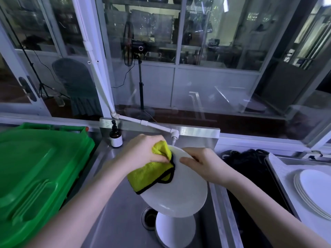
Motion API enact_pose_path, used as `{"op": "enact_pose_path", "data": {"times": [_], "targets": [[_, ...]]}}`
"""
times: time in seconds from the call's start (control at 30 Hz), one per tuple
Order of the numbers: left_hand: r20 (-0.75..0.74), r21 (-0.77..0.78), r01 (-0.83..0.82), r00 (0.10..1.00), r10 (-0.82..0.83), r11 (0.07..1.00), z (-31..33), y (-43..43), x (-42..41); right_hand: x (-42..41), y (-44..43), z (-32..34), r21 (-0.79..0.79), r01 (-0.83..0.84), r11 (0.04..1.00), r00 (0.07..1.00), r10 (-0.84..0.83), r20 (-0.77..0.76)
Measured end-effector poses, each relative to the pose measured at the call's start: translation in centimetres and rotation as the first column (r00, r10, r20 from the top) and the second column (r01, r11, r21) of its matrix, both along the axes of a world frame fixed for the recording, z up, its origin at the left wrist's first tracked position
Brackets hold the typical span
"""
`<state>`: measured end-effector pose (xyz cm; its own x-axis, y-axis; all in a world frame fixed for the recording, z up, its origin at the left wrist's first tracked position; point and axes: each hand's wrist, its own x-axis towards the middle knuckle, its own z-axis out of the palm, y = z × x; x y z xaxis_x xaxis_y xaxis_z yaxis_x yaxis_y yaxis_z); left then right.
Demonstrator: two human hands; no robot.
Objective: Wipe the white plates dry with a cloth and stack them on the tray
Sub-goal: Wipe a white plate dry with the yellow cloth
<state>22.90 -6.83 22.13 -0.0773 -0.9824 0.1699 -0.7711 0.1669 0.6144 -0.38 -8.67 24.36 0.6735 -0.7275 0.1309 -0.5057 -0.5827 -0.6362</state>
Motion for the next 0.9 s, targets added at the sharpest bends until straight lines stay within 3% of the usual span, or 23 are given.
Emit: {"op": "enact_pose_path", "data": {"times": [0.07, 0.17, 0.23, 0.3, 0.33, 0.37, 0.43, 0.53, 0.6, 0.67, 0.7, 0.77, 0.83, 0.9], "targets": [[-0.009, 0.007, 0.014, 1.000, -0.014, 1.000, 0.0, 0.3, -0.3, 0.7, -0.2, 0.0, -0.055, -0.011, 0.998, 0.998, 0.008, -0.059], [-0.335, -0.012, -0.089, 0.939, 0.080, 0.996, -1.7, 1.4, 0.3, 0.5, -1.0, 0.6, -0.053, 0.006, 0.999, 0.998, -0.010, -0.068], [-0.589, 0.052, -0.258, 0.772, 0.239, 0.965, -3.5, 2.3, 0.3, -0.1, -1.3, 1.0, -0.021, 0.061, 0.998, 0.998, -0.061, -0.004], [-0.715, 0.150, -0.374, 0.598, 0.362, 0.915, -4.9, 3.1, -0.1, -0.5, -1.4, 1.1, 0.035, 0.130, 0.991, 0.986, -0.133, 0.097], [-0.734, 0.171, -0.395, 0.560, 0.384, 0.903, -5.3, 3.2, -0.2, -0.7, -1.4, 1.1, 0.054, 0.153, 0.987, 0.979, -0.159, 0.129], [-0.726, 0.166, -0.397, 0.570, 0.384, 0.903, -5.2, 3.0, 0.0, -0.8, -1.5, 1.0, 0.060, 0.161, 0.985, 0.976, -0.168, 0.139], [-0.621, 0.081, -0.342, 0.717, 0.315, 0.936, -4.1, 2.3, 0.6, -0.7, -1.4, 1.1, 0.056, 0.132, 0.990, 0.985, -0.137, 0.104], [-0.293, -0.054, -0.140, 0.949, 0.118, 0.989, -1.8, 1.4, 0.9, 0.4, -1.1, 1.3, 0.004, 0.030, 1.000, 0.999, -0.030, -0.039], [-0.173, -0.066, -0.029, 0.985, 0.017, 0.997, -1.2, 1.0, 0.7, 1.2, -0.8, 1.0, -0.015, -0.006, 1.000, 0.995, 0.004, -0.098], [-0.265, -0.060, -0.025, 0.964, 0.008, 0.998, -1.5, 1.0, 0.7, 1.3, -0.9, 0.9, -0.010, -0.004, 1.000, 0.996, 0.004, -0.084], [-0.387, -0.047, -0.079, 0.920, 0.054, 0.996, -2.0, 1.1, 0.8, 1.2, -1.1, 1.0, 0.003, 0.007, 1.000, 0.998, -0.007, -0.069], [-0.650, 0.029, -0.254, 0.730, 0.211, 0.967, -3.8, 1.6, 0.5, 0.7, -1.6, 1.1, 0.061, 0.062, 0.996, 0.998, -0.061, -0.009], [-0.831, 0.178, -0.396, 0.429, 0.353, 0.901, -5.8, 2.3, -0.5, 0.2, -1.8, 0.7, 0.133, 0.124, 0.983, 0.985, -0.138, 0.107], [-0.885, 0.340, -0.449, 0.143, 0.443, 0.826, -7.5, 2.8, -1.9, -0.4, -1.8, -0.3, 0.197, 0.191, 0.961, 0.952, -0.231, 0.201]]}}
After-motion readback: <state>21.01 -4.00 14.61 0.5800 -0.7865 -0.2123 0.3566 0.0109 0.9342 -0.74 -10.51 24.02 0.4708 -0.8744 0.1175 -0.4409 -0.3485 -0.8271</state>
